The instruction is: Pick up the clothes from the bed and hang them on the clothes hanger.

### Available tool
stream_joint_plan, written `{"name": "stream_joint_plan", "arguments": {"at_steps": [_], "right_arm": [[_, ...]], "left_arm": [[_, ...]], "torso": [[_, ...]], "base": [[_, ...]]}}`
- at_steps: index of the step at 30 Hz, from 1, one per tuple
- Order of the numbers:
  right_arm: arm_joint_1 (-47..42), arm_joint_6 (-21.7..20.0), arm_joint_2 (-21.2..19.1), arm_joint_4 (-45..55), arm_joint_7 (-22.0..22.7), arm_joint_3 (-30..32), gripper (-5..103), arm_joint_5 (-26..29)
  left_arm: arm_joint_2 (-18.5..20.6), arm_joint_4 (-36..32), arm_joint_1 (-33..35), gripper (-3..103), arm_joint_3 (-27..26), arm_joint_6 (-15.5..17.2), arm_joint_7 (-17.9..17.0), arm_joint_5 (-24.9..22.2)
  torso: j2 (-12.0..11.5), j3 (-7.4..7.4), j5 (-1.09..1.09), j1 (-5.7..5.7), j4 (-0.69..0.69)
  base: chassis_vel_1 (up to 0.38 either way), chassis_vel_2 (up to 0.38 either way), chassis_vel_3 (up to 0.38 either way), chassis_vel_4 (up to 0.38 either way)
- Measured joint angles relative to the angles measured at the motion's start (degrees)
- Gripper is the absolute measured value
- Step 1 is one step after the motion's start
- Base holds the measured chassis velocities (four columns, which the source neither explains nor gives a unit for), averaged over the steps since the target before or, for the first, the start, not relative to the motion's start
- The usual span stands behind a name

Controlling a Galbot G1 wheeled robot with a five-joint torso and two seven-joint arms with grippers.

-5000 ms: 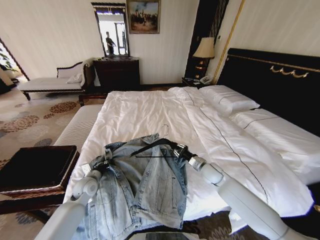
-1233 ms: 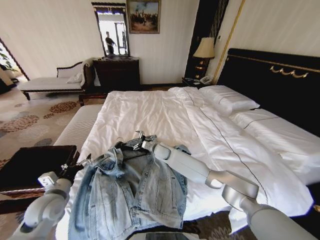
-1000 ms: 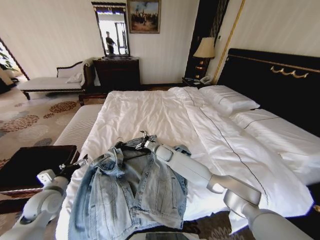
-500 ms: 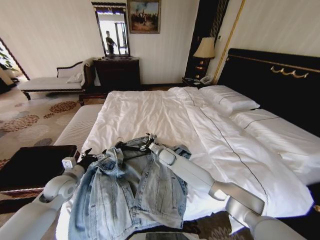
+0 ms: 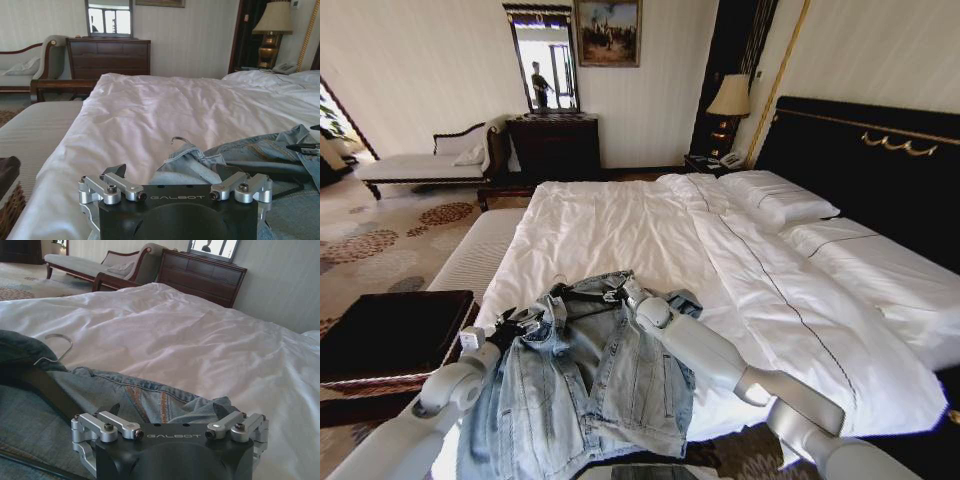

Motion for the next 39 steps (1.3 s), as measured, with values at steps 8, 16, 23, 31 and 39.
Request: {"name": "stream_joint_plan", "arguments": {"at_steps": [8, 16, 23, 31, 39], "right_arm": [[-0.8, -3.3, -0.8, 1.4, 3.6, 0.7, 100, 3.3], [2.2, -4.9, 1.7, -2.5, 5.7, -2.7, 100, 7.3], [3.2, -4.9, 2.4, -4.5, 6.7, -3.4, 92, 8.3], [4.3, -4.7, 3.2, -6.9, 7.8, -3.4, 64, 9.7], [4.2, -4.5, 2.6, -6.1, 8.2, -3.5, 36, 8.8]], "left_arm": [[-7.4, -4.3, 7.9, 102, -5.5, -1.1, 0.1, 0.3], [-8.6, -3.7, 9.7, 99, -8.5, -1.7, 0.0, -1.1], [-5.4, -1.8, 8.3, 99, -9.8, -1.7, 0.0, -4.8], [-6.6, -1.9, 7.8, 99, -8.5, -1.6, 0.0, -4.0], [-7.2, -1.9, 8.4, 99, -8.5, -1.7, 0.0, -3.5]], "torso": [[0.0, 0.0, 0.0, 0.0, -0.02], [0.0, 0.0, -0.01, 0.0, 0.02], [0.0, 0.01, -0.01, 0.01, -0.01], [0.0, 0.01, -0.01, 0.01, 0.0], [0.0, 0.01, 0.0, 0.0, 0.0]], "base": [[0.0, 0.0, 0.0, 0.0], [0.0, 0.0, 0.0, 0.0], [0.0, 0.0, 0.0, 0.0], [0.0, 0.0, 0.0, 0.0], [0.0, 0.0, 0.0, 0.0]]}}
